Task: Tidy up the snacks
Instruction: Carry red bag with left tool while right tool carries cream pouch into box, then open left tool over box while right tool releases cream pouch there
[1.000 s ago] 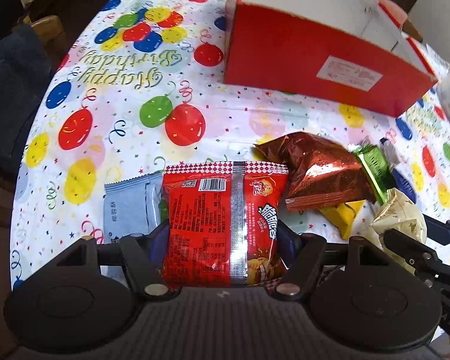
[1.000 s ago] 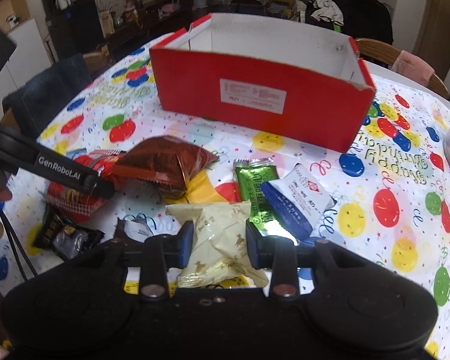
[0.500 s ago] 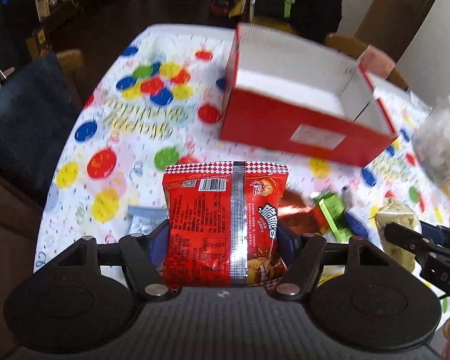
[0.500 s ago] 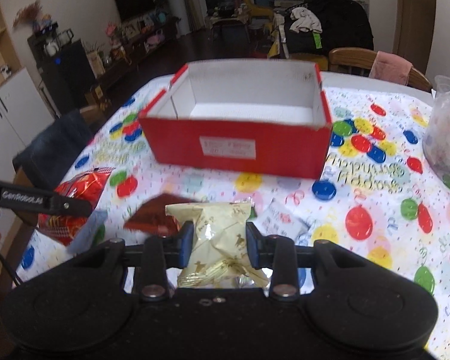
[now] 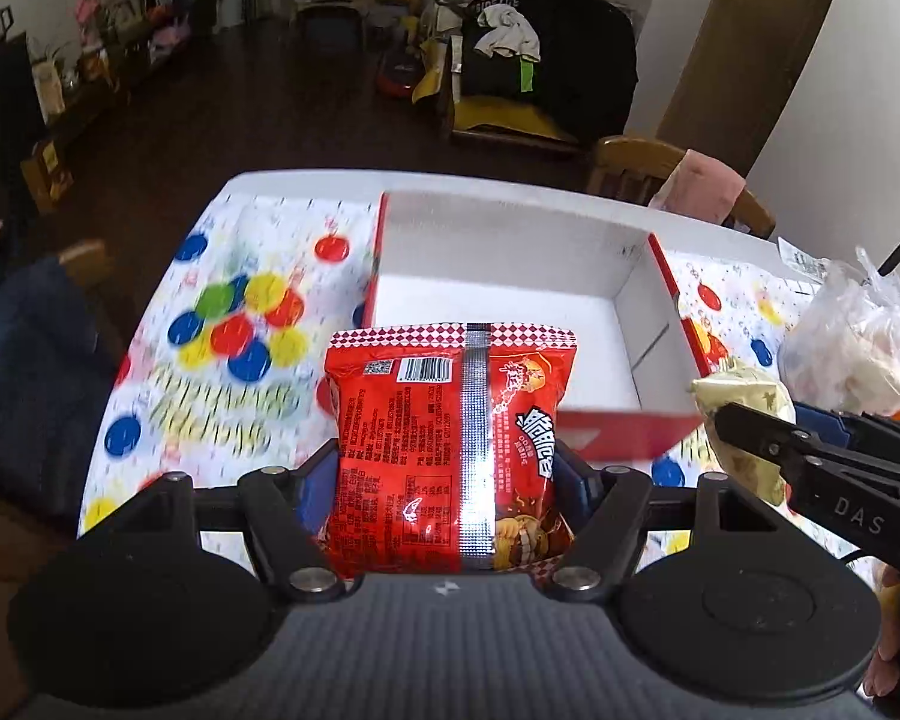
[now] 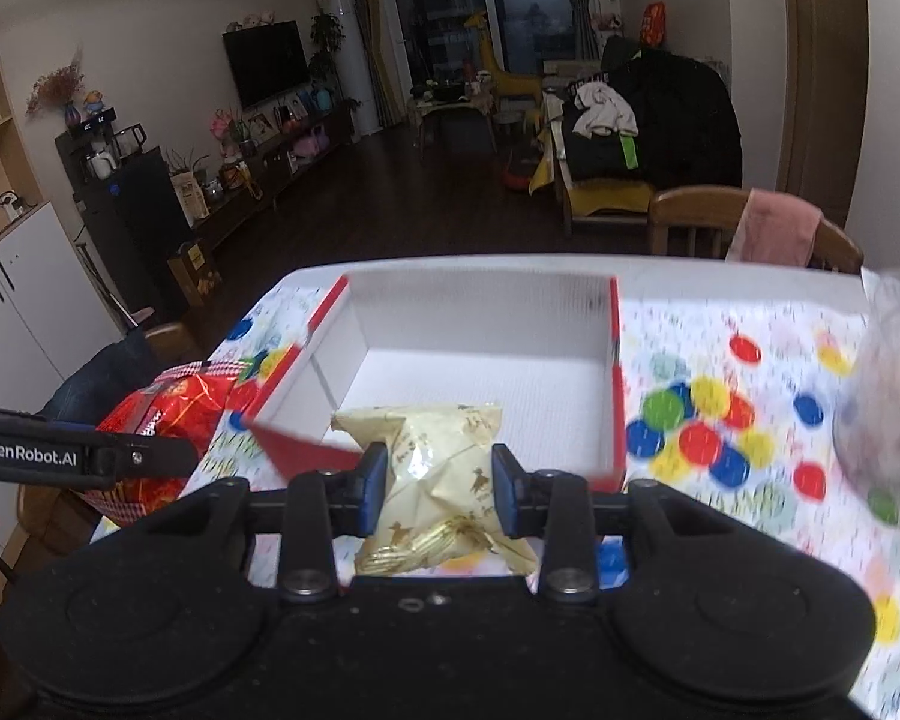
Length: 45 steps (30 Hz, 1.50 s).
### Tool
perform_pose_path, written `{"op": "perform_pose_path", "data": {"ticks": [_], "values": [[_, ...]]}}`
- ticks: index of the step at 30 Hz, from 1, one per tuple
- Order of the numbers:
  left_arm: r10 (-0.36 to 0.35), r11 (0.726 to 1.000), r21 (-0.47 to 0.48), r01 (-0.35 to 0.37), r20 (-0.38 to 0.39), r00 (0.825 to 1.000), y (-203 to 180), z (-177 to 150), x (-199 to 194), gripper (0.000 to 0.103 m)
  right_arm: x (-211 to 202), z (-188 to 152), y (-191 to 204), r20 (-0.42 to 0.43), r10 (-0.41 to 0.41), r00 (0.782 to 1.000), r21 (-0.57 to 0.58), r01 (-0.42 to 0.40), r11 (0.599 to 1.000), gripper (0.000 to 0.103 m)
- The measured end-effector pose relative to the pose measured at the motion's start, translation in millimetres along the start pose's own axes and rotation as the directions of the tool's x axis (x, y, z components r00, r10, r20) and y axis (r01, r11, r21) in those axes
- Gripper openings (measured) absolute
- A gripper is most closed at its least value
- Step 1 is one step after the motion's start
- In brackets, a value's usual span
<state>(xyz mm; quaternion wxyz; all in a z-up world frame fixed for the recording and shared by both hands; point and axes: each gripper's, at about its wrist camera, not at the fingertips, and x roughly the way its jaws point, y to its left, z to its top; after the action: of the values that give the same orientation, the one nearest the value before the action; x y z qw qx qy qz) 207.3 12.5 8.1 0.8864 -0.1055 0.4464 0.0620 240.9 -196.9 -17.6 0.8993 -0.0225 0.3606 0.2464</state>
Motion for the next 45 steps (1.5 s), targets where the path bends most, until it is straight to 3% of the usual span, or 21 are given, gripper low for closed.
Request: {"op": "perform_pose_path", "data": {"ticks": [10,17,23,28,37,45], "values": [[0.033,0.999,0.029,-0.032,-0.047,0.998,-24.1,63.0,45.3,0.071,47.1,54.9,-24.5,-0.005,-0.004,1.000,-0.015,0.004,1.000,0.034],[0.111,0.992,0.066,-0.105,-0.101,0.989,-36.6,91.4,91.4,0.071,97.3,69.9,-42.7,-0.098,-0.025,0.995,-0.001,0.025,1.000,0.034],[0.147,0.988,0.074,-0.137,-0.151,0.978,-40.7,107.1,130.4,0.071,141.5,65.4,-40.5,-0.187,-0.069,0.980,-0.092,0.052,0.994,0.034],[0.156,0.987,0.067,-0.145,-0.214,0.964,-43.9,111.8,163.1,0.071,170.5,55.8,-33.1,-0.257,-0.078,0.963,-0.134,0.045,0.990,0.034],[0.209,0.977,0.107,-0.183,-0.343,0.916,-41.9,106.4,210.6,0.071,201.2,42.6,-15.5,-0.375,-0.048,0.926,-0.231,-0.044,0.972,0.034],[0.249,0.966,0.157,-0.203,-0.375,0.893,-43.3,94.0,229.7,0.071,215.1,29.1,-0.6,-0.445,-0.074,0.892,-0.308,-0.075,0.949,0.034]]}}
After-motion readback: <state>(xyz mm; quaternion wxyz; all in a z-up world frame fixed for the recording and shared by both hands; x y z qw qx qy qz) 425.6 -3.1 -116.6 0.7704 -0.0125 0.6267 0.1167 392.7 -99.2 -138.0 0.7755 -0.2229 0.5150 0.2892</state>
